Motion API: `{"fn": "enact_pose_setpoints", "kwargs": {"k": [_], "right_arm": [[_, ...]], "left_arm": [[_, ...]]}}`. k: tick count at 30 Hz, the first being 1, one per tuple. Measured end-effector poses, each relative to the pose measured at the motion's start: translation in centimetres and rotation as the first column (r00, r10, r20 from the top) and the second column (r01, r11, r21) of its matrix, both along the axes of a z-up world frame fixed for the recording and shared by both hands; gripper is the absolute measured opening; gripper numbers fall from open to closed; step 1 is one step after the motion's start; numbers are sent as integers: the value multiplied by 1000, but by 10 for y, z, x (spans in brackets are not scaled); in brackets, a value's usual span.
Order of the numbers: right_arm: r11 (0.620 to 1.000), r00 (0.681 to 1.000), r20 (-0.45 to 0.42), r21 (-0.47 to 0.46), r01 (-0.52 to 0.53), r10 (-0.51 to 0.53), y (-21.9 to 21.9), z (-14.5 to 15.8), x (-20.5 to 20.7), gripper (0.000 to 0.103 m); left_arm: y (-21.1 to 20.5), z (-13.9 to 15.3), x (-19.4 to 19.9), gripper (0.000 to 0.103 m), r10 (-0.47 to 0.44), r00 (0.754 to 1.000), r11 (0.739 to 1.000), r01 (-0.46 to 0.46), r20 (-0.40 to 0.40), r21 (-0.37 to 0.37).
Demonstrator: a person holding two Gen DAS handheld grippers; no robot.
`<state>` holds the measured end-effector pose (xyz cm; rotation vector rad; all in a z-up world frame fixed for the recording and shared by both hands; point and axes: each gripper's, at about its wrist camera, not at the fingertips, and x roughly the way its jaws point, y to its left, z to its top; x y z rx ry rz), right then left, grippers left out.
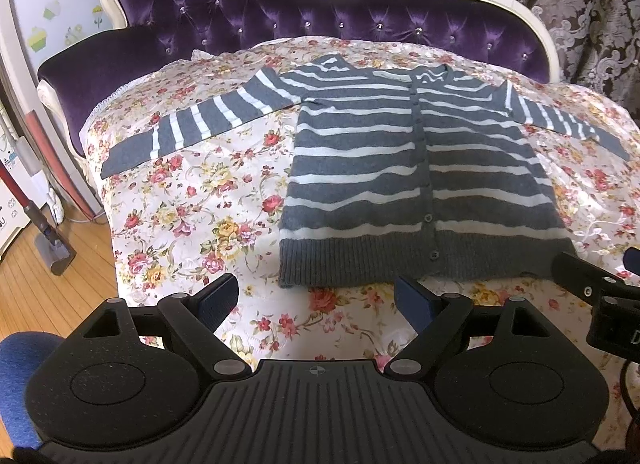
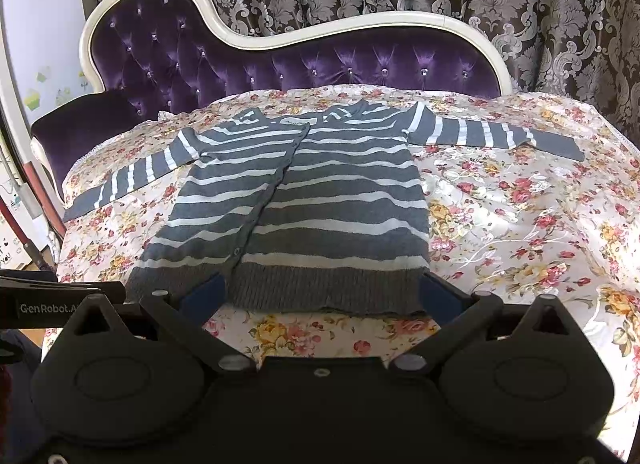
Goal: Fold small clothes
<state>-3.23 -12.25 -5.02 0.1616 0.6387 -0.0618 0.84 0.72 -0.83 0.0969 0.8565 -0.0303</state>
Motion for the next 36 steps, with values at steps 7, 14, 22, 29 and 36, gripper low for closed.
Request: {"fn": "enact_pose_setpoints", "kwargs": {"k": [7,14,22,29,36], "right_arm": [[1000,1000,-16,1,-4,4,1,-4,4,102],[1000,999,-37,-2,-13,13,3,-8,14,102],[999,997,-75,43,-33,36,-2,-15,34,102],[969,991,-114,244,-36,65,-35,-17,67,102],[936,996,-88,348,59,-30,-104,-1,110,102]], "left_arm": [[0,-4,5,85,0,1000,1000,0,-14,-1],[1,-9,13,85,-1,999,1000,1,-33,-1],[2,-17,31,85,-21,999,1000,21,-40,-13],[0,-13,63,85,-65,998,997,64,-17,-42],[-10,-11,114,85,-127,992,991,127,-8,-30]]}}
